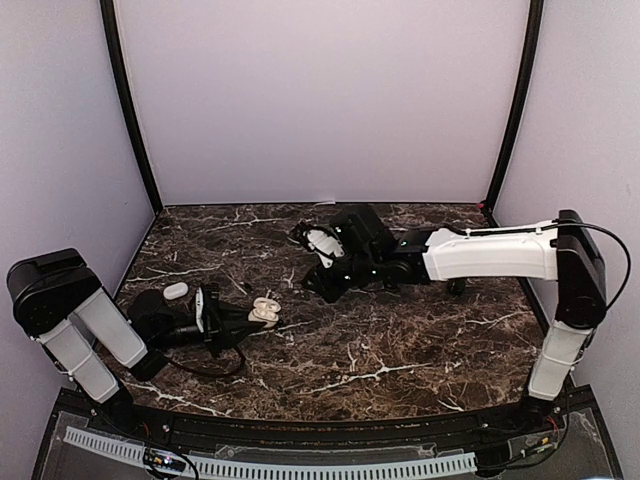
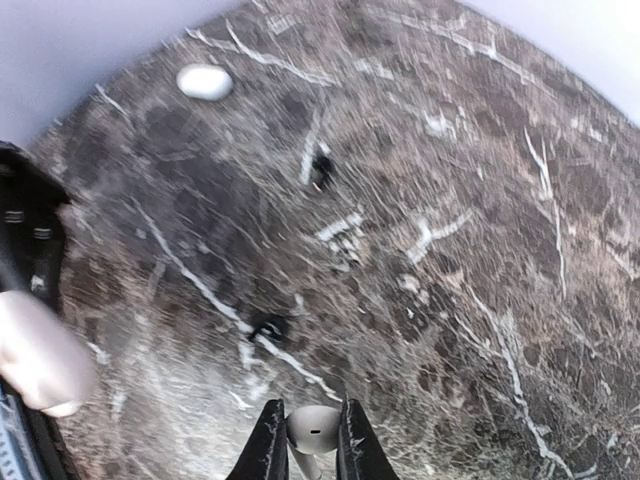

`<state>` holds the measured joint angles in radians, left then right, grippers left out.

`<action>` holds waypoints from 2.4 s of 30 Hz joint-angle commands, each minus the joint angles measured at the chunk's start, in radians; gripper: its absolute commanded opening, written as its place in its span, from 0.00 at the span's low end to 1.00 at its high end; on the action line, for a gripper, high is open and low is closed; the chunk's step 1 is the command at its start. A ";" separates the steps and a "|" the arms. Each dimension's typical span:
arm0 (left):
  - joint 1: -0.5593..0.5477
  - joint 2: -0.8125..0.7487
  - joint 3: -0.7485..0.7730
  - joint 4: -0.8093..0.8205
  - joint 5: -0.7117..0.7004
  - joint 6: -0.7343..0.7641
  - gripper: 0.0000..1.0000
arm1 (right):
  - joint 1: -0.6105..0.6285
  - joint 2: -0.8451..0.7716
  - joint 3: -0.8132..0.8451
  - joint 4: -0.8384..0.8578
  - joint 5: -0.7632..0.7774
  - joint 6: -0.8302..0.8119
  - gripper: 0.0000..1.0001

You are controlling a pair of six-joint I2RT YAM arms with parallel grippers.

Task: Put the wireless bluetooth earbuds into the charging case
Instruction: Pick up the left earbud from the center of the board, then place the left earbud at the center of the board.

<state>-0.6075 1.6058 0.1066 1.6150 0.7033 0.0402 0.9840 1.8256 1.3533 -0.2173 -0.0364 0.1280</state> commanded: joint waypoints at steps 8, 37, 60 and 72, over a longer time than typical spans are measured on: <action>-0.084 0.011 0.162 0.218 -0.146 -0.082 0.00 | 0.049 -0.352 -0.393 0.731 -0.040 0.123 0.11; -0.267 0.173 0.530 0.218 -0.235 -0.056 0.00 | 0.084 -0.407 -0.688 1.404 -0.174 0.007 0.06; -0.124 -0.037 0.061 0.218 -0.372 -0.114 0.00 | 0.084 -0.505 -0.688 0.236 0.152 0.576 0.05; -0.100 -0.016 0.045 0.218 -0.189 -0.102 0.00 | 0.109 -0.463 -0.679 -0.032 0.265 1.019 0.05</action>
<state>-0.7101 1.5925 0.1375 1.6150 0.3985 -0.0574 1.0672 1.3193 0.6010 -0.0681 0.1188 0.9768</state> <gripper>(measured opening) 0.229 0.121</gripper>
